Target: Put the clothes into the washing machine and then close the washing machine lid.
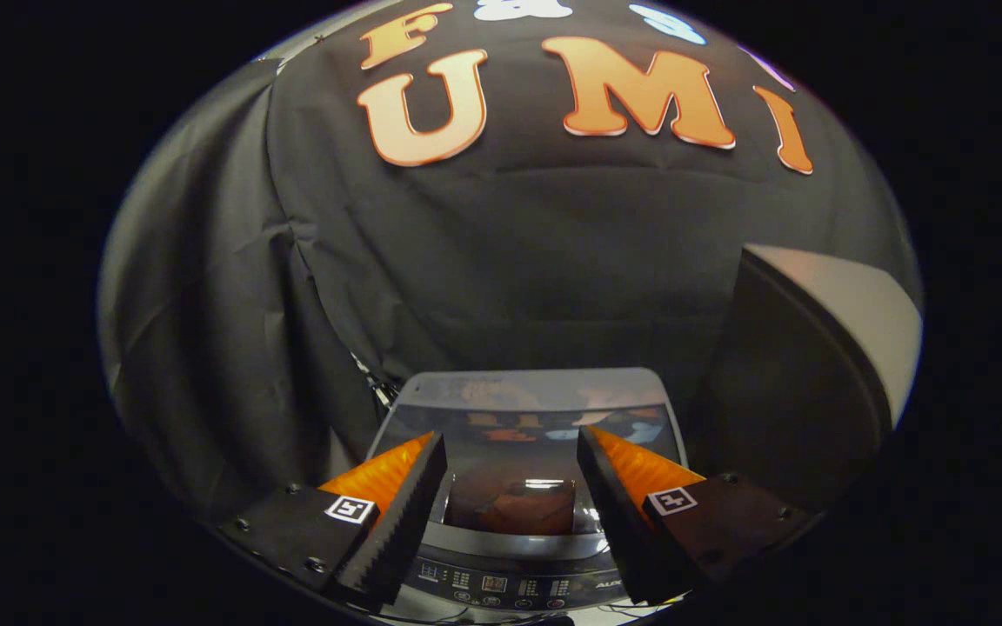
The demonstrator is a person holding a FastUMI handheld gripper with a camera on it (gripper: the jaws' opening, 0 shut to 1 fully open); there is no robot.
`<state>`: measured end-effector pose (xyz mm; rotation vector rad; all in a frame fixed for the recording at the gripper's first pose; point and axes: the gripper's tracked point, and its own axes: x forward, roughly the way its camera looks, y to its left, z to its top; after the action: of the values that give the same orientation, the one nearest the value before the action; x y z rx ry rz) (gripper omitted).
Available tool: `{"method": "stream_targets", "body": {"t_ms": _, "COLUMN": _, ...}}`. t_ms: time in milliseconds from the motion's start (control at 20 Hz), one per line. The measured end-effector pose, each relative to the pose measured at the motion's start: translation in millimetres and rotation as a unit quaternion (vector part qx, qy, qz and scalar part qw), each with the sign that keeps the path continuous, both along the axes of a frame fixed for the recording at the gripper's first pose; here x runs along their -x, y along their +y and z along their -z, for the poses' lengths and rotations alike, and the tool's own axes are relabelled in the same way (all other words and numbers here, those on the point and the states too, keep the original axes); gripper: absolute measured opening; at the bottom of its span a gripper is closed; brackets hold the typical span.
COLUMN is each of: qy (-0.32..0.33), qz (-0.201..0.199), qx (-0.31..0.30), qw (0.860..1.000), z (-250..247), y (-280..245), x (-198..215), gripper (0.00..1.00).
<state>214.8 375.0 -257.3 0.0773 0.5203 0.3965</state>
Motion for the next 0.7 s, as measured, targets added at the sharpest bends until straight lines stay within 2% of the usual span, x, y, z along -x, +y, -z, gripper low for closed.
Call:
{"method": "stream_targets", "body": {"t_ms": 300, "qy": -0.072, "qz": 0.01, "qx": -0.013, "qw": 0.997, "z": -102, "y": -37, "x": 26, "gripper": 0.98}}
{"method": "stream_targets", "body": {"t_ms": 700, "qy": -0.127, "qz": 0.034, "qx": -0.03, "qw": 0.991, "z": -184, "y": -96, "x": 61, "gripper": 0.98}}
